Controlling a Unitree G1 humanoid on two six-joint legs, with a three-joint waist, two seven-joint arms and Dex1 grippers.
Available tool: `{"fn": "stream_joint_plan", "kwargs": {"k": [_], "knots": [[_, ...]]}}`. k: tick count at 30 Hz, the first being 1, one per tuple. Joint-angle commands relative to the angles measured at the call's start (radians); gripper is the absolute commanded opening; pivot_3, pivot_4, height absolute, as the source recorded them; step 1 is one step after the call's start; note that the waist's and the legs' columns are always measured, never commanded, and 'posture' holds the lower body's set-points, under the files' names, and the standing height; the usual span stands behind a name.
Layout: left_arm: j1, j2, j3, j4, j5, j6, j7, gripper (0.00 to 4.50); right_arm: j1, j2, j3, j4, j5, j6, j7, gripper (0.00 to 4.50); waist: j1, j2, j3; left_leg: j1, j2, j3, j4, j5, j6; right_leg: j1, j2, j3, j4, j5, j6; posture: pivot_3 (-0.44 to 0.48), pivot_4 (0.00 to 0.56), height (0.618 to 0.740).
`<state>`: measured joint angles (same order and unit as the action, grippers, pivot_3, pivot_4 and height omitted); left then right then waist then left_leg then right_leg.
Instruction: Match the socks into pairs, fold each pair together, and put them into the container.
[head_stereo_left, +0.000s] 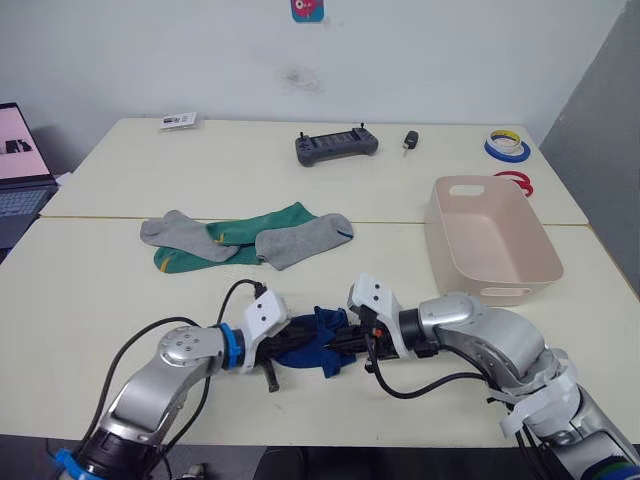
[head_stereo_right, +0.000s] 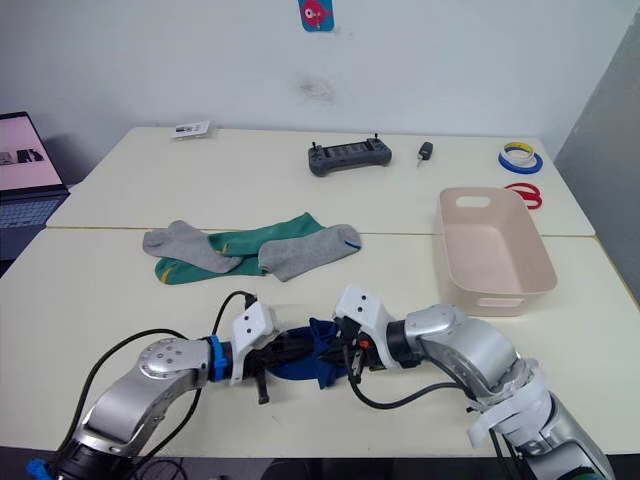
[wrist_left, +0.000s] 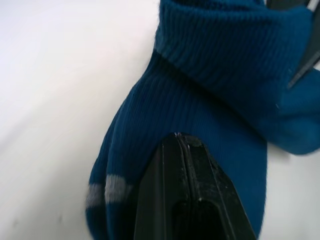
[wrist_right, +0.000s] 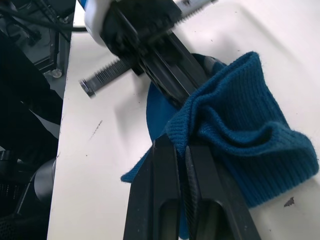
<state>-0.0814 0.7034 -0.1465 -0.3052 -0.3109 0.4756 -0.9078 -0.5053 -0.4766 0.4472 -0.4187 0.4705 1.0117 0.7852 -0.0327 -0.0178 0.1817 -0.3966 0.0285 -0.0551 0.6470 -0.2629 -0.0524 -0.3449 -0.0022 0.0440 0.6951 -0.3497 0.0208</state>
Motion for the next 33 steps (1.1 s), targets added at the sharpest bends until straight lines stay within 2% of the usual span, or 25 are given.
{"fn": "stream_joint_plan", "kwargs": {"k": [1,10,19,23,30,32,33], "knots": [[0.015,0.000,0.000,0.035,0.020,-0.004,0.007,0.00,-0.034,0.013,-0.018,-0.011,0.013,-0.007,0.009,0.03,0.000,0.000,0.000,0.000,0.000,0.000,0.000,0.000,0.000,0.000,0.000,0.000,0.000,0.000,0.000,0.000,0.150,0.740],[0.023,-0.030,-0.026,0.083,0.040,-0.031,0.011,0.00,-0.082,0.079,0.017,0.023,0.010,0.012,-0.002,0.03,0.000,0.000,0.000,0.001,0.000,0.001,0.000,0.000,0.000,0.000,0.000,0.000,0.001,0.000,0.000,0.000,0.150,0.740],[0.027,-0.032,-0.025,0.085,0.037,-0.036,0.015,0.00,-0.099,0.144,0.093,0.162,-0.064,-0.041,-0.002,0.03,0.000,0.000,0.000,0.001,0.000,0.001,0.000,0.000,0.000,0.000,0.000,0.000,0.001,0.000,0.000,0.000,0.150,0.740],[0.033,-0.033,-0.015,0.081,0.032,-0.035,0.021,0.00,-0.095,0.139,0.057,0.126,-0.041,-0.023,0.011,1.11,0.000,0.000,0.000,0.001,0.000,0.001,0.000,0.000,0.000,0.000,0.000,0.000,0.001,0.000,0.000,0.000,0.150,0.740],[0.039,-0.032,0.031,0.063,-0.007,-0.017,0.024,0.00,-0.071,0.064,-0.020,0.008,0.032,0.038,0.027,3.64,0.000,0.000,0.000,0.001,0.000,0.001,0.000,0.000,0.000,0.000,0.000,0.000,0.001,0.000,0.000,0.000,0.150,0.740],[0.046,-0.026,0.054,0.045,-0.028,-0.007,0.020,0.00,-0.066,0.049,-0.033,-0.004,0.039,0.042,0.026,4.30,-0.003,0.000,0.000,0.001,0.000,0.001,0.000,0.000,0.000,-0.001,0.000,0.000,0.001,0.000,0.000,0.000,0.150,0.740],[0.053,-0.018,0.069,0.033,-0.040,-0.003,0.016,0.00,-0.063,0.040,-0.039,-0.008,0.040,0.039,0.024,4.47,-0.003,0.000,0.000,0.001,0.001,0.001,0.000,0.000,0.000,-0.001,0.000,0.000,0.001,0.000,0.000,0.000,0.150,0.740]]}}
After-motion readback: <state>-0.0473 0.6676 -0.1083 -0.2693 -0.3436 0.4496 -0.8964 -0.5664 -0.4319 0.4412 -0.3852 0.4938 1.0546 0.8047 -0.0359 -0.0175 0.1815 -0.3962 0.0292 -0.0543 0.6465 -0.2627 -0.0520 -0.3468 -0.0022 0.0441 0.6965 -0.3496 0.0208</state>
